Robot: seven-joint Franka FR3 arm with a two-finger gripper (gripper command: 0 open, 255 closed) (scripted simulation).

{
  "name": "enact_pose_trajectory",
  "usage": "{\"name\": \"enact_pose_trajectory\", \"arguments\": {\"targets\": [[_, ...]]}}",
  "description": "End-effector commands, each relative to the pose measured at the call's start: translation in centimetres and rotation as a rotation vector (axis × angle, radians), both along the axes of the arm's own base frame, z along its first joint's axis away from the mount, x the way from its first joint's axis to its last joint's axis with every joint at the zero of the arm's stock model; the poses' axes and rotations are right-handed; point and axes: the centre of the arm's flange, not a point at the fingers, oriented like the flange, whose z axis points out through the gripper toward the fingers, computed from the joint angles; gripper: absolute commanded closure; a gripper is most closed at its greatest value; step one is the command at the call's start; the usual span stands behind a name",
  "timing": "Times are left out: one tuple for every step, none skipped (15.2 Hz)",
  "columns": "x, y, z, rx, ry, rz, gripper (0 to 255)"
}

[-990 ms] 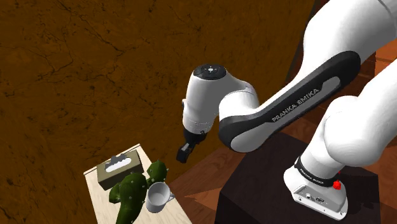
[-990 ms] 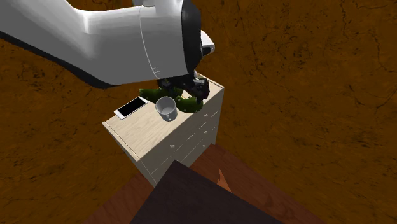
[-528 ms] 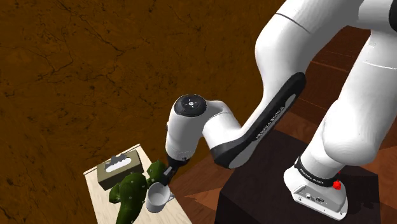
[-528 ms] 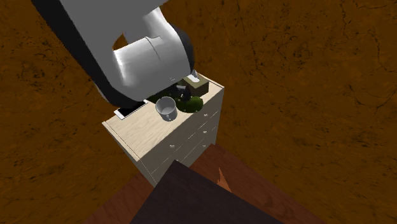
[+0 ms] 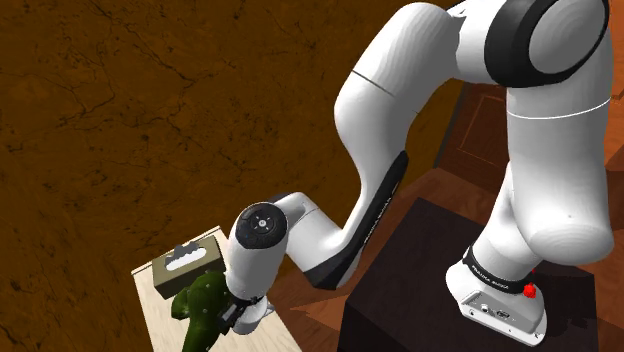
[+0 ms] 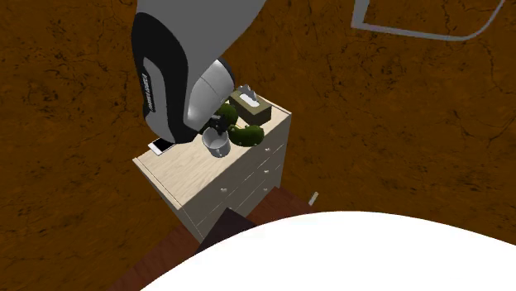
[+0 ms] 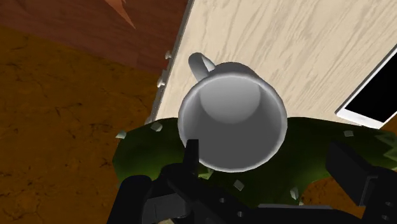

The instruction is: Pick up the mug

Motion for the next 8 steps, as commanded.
{"name": "enact_pose_trajectory", "arguments": {"targets": [[0.1, 2.0, -1.8, 0.007, -0.011, 0.002, 0], [0.1, 2.4, -2.1, 0.008, -0.013, 0.003, 0], [0.1, 2.4, -2.6, 0.008, -0.013, 0.003, 0], [0.1, 2.4, -3.1, 0.008, -0.013, 0.003, 0], [0.1, 2.4, -3.6, 0.008, -0.013, 0.003, 0], [0.1, 2.4, -4.2, 0.008, -0.013, 0.003, 0], [0.1, 2.4, -4.7, 0.008, -0.013, 0.003, 0], [0.1, 2.4, -5.2, 0.008, -0.013, 0.003, 0]]}}
